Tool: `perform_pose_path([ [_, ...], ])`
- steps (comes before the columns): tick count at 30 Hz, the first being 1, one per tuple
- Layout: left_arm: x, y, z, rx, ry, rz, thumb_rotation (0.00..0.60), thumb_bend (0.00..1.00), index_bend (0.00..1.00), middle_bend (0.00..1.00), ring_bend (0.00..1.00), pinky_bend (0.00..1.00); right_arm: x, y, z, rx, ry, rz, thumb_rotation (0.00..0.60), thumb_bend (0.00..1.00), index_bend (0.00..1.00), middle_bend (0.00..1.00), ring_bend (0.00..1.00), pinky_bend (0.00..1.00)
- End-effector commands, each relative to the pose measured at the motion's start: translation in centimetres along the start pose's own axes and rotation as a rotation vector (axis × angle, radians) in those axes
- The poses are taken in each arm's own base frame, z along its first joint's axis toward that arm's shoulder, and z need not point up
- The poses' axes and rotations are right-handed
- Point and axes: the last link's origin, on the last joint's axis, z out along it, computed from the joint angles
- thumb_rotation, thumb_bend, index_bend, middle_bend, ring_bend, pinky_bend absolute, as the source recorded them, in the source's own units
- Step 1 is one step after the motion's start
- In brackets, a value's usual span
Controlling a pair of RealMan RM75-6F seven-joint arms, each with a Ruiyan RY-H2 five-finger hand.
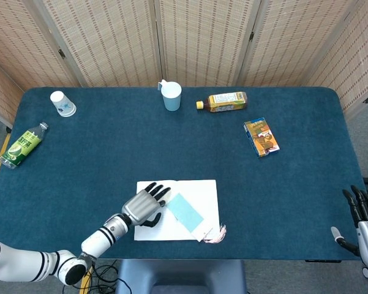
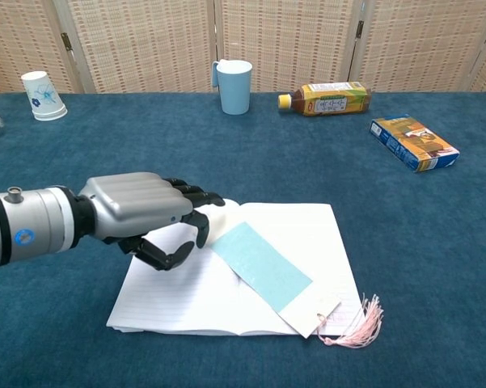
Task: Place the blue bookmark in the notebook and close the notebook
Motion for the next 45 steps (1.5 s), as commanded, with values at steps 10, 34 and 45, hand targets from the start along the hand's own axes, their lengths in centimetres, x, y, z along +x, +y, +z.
perform_pose_path([
  [10, 0.1, 0.3, 1.1, 0.010, 0.003, -0.010, 0.256, 0.65, 0.34, 0.00, 0.00, 0.11, 0.0, 0.3, -0.1, -0.009, 0.001, 0.001, 0.600, 0.21, 0.00, 0.03, 0.00, 0.00],
  [34, 3.3, -1.8, 1.4, 0.123, 0.137, -0.203, 0.350, 0.61, 0.20, 0.00, 0.00, 0.11, 0.4, -0.6, 0.0, 0.062, 0.003, -0.022, 0.600, 0.21, 0.00, 0.03, 0.00, 0.00],
  [45, 3.9, -8.7, -4.5, 0.337, 0.248, -0.361, 0.520, 0.57, 0.16, 0.00, 0.00, 0.11, -0.1, -4.8, 1.5, 0.332, -0.051, -0.106, 0.600, 0.21, 0.00, 0.05, 0.00, 0.00],
])
